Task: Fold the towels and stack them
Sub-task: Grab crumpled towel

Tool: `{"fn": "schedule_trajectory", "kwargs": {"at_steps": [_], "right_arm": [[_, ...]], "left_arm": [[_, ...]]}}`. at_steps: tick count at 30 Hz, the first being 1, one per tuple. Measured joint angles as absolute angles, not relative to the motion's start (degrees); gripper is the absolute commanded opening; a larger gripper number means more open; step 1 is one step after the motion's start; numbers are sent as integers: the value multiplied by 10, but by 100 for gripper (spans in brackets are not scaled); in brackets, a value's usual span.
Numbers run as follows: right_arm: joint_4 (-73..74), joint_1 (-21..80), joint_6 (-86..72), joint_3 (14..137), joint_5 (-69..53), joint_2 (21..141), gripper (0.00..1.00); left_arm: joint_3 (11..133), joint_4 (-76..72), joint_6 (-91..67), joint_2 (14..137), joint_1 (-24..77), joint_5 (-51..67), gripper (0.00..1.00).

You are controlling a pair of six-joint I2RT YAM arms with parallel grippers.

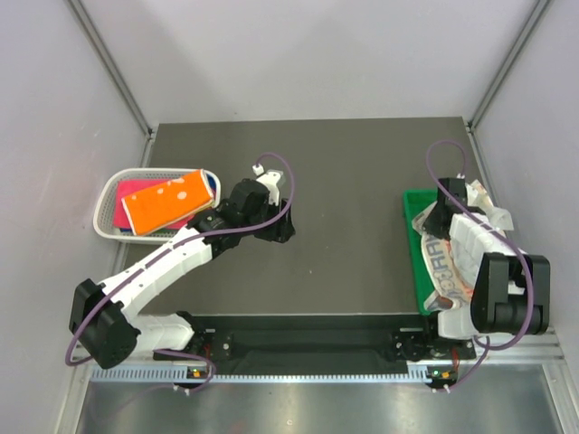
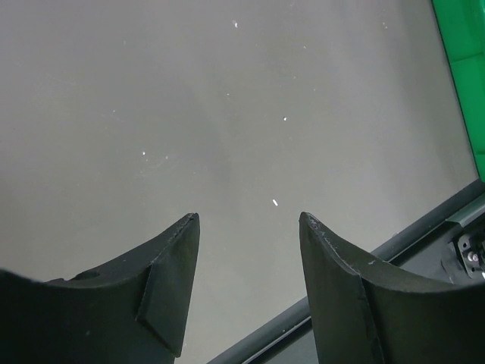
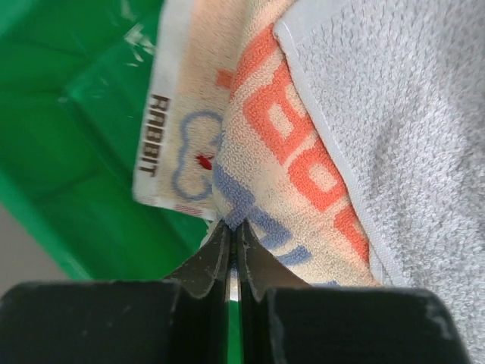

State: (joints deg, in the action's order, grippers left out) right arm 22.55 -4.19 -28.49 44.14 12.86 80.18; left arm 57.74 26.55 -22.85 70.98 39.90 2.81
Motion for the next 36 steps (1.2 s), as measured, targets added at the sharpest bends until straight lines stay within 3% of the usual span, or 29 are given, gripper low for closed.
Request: {"fn": "schedule_trajectory", "kwargs": {"at_steps": [12,17,20,29,33,36], "right_arm": [[260,-41,-271,523,61,695,2],[264,-39,-266,524,55,697,39],[265,-39,-261,518,66,698,48],[263,-96,-255,487,112,700,56],[262,-107,-256,458,138,707,71],[258,-111,-260,427,162,707,73]], "left_arm": [[578,266,-228,725,399,14,60],[580,266,-228,734,399,12,60],[580,266,-228,734,399,12,60],[580,267,-228,734,399,15,60],[580,267,-228,733,399,15,60],[579,267,-228,733,399,17,60]]}}
